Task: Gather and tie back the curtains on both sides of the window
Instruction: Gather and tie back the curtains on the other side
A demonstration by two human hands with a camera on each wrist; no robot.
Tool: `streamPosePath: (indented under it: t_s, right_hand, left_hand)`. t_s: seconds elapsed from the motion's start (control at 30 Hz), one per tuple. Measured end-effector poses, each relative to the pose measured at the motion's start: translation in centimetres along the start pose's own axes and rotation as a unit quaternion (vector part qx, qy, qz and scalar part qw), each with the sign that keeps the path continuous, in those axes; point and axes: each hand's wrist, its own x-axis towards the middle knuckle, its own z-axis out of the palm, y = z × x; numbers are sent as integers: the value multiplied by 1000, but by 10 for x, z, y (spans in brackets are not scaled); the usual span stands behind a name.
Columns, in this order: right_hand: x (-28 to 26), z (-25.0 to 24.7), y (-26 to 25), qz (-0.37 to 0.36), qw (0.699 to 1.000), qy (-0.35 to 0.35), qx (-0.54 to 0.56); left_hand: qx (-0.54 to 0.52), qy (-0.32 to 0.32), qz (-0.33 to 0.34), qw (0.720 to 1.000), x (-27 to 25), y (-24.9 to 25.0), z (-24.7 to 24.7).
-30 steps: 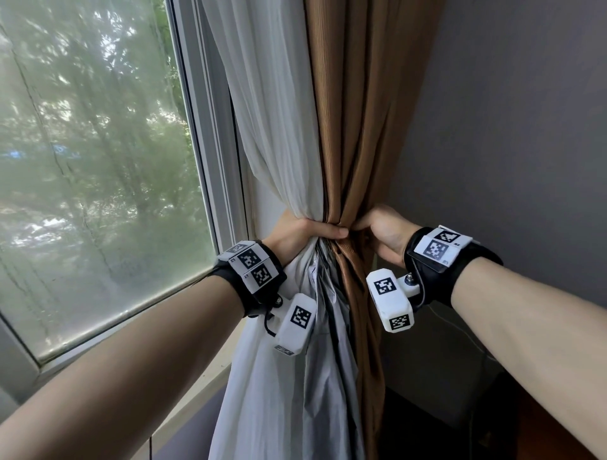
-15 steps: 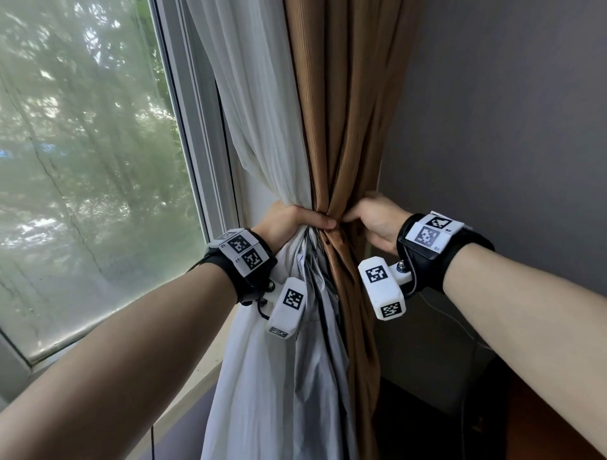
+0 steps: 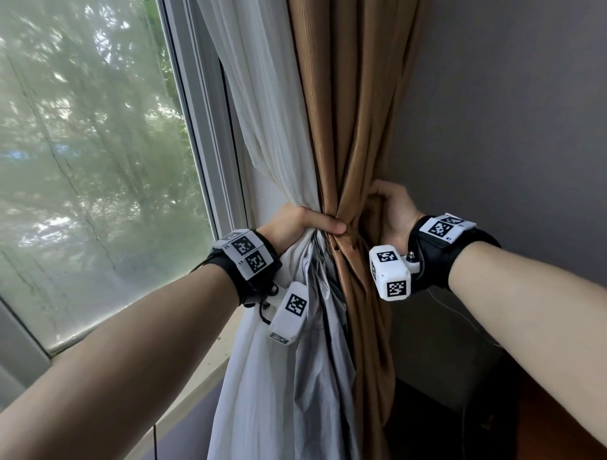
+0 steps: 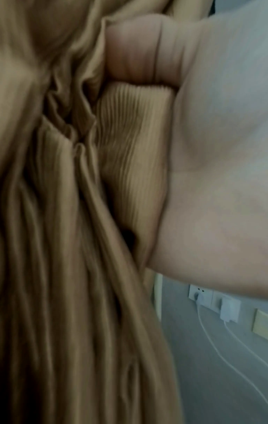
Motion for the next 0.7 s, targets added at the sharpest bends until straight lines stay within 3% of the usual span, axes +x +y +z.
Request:
streamPosePath:
  t_s: [0.23,0.37,0.7]
  right_hand:
    - [1,14,1,0,1000,21,9]
    - [-2,7,0,-53,998,40,-10]
    - [-4,-3,-1,-123,978,85,-148]
  left_hand:
    - [3,21,2,1000,-1,0,-4]
    - [12,30,25,999,3,0,-4]
    - [30,61,45,997,4,-1,-8]
